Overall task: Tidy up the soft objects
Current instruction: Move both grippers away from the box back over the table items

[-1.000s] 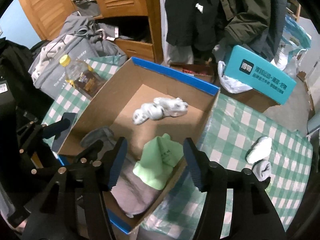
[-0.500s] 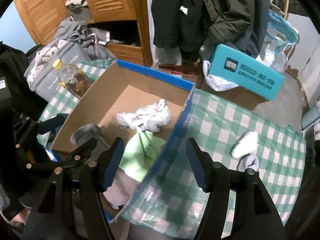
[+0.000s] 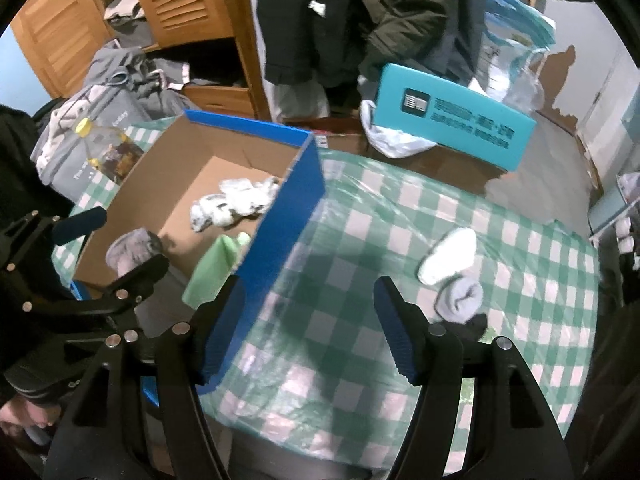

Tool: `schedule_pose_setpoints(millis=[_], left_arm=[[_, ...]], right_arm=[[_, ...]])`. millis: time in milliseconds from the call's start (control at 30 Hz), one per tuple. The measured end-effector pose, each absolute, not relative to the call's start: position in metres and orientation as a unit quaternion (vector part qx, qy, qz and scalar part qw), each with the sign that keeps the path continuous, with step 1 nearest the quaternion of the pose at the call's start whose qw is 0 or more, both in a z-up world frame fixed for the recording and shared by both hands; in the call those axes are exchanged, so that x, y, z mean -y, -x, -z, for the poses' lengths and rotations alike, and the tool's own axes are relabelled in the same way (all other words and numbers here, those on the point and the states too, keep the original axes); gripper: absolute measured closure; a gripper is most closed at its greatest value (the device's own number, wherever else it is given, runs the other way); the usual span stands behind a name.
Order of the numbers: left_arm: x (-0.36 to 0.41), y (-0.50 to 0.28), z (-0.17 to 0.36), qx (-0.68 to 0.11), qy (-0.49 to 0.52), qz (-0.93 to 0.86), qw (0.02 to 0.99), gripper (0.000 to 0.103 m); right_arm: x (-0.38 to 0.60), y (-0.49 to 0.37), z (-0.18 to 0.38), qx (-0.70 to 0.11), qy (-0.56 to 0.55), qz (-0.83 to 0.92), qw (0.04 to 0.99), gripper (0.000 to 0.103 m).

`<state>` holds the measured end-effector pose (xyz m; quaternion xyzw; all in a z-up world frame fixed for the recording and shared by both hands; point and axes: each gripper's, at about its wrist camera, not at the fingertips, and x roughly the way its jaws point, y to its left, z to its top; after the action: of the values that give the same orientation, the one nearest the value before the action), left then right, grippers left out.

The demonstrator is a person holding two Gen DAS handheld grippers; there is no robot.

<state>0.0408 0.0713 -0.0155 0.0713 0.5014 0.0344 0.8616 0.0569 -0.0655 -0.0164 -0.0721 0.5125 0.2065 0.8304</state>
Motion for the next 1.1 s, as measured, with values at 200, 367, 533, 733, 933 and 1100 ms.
schedule_pose_setpoints(millis=[200,367,533,733,933,1100], left_arm=[[-0.046,-0.044,0.017,-0.502,-0.092,-0.021,0.86,0.025],[-0.028,-0.047,0.019,-0.503,-0.102,-0.013,0.858,0.024],[-0.009,-0.05,0.023,-0.505,-0.116,-0.004,0.855,0.023],[0.011,-0.052,0.028,-0.509,-0.129,0.007,0.851,0.023],[0.031,-0.054,0.038,-0.519,-0.136,0.022,0.844,0.023],[0.056,-0.06,0.048,-0.525,-0.145,0.042,0.838,0.023]], right_arm=[[0.094,-0.057,0.021,-0.516,0.06,-0.192,0.833,0.036],[0.118,-0.058,0.026,-0.521,0.049,-0.179,0.833,0.036],[0.144,-0.06,0.034,-0.53,0.034,-0.163,0.832,0.036],[0.172,-0.062,0.044,-0.537,0.022,-0.147,0.83,0.036],[0.205,-0.063,0.062,-0.55,0.01,-0.122,0.826,0.036],[0.228,-0.066,0.078,-0.562,0.002,-0.102,0.821,0.036]])
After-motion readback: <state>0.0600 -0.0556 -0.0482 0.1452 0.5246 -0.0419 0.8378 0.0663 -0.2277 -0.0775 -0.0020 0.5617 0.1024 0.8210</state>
